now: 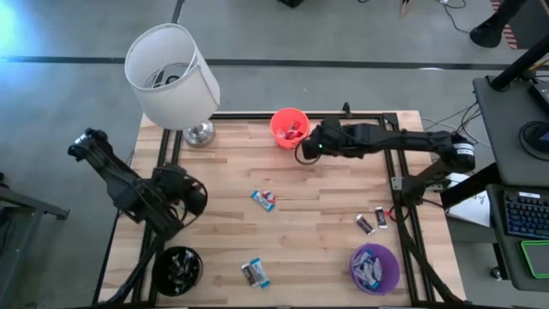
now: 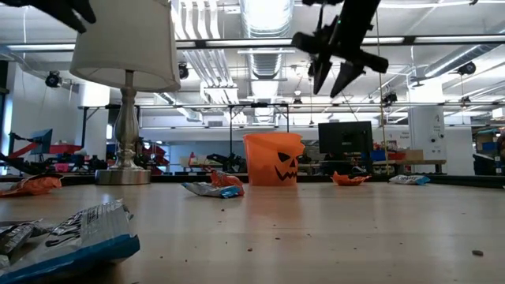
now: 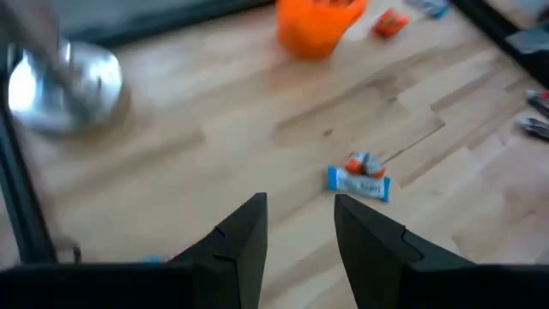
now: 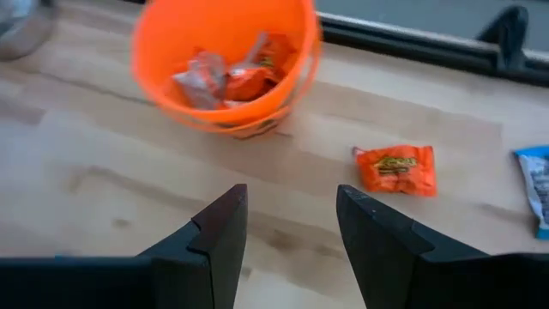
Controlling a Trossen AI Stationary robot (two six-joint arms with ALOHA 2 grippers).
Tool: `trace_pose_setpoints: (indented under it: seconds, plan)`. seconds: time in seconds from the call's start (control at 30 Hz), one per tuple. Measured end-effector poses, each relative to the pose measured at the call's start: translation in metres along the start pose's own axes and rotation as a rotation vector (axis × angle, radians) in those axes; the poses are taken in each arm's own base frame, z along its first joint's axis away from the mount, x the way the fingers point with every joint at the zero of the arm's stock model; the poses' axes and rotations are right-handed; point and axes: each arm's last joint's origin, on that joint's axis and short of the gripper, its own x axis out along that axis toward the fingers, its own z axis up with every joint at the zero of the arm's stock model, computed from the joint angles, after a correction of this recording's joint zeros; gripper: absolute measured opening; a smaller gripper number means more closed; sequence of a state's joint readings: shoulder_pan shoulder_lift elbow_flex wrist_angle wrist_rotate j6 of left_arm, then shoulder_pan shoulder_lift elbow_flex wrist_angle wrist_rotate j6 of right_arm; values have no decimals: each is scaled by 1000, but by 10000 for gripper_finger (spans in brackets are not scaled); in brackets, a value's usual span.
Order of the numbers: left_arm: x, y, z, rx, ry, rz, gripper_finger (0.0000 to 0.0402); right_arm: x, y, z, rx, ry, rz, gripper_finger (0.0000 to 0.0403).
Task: Organize candy in baskets
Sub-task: Put the orange chocolate into the orange bucket
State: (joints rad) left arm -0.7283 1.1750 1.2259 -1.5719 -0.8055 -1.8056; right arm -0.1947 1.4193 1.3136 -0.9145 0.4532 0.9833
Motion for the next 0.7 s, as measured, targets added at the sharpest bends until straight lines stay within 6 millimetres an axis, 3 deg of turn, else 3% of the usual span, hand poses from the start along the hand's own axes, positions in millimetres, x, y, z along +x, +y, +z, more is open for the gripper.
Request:
trace_pose_setpoints:
  seconds: [0.1,0.3,0.53,0.7]
  plan:
    - [-7,5,10,72,-38,-44,119,10,-2,6,7,29,-10,171]
    - [-16,16,23,200,-56,-92,119,14,2,14,-239,102,6,171]
    - [-14,30,26,197,-68,-103,119,0,0,32,-528,254,12,171]
    - [-10,36,23,160,-67,-97,119,16,-14,46,-623,359,-5,171]
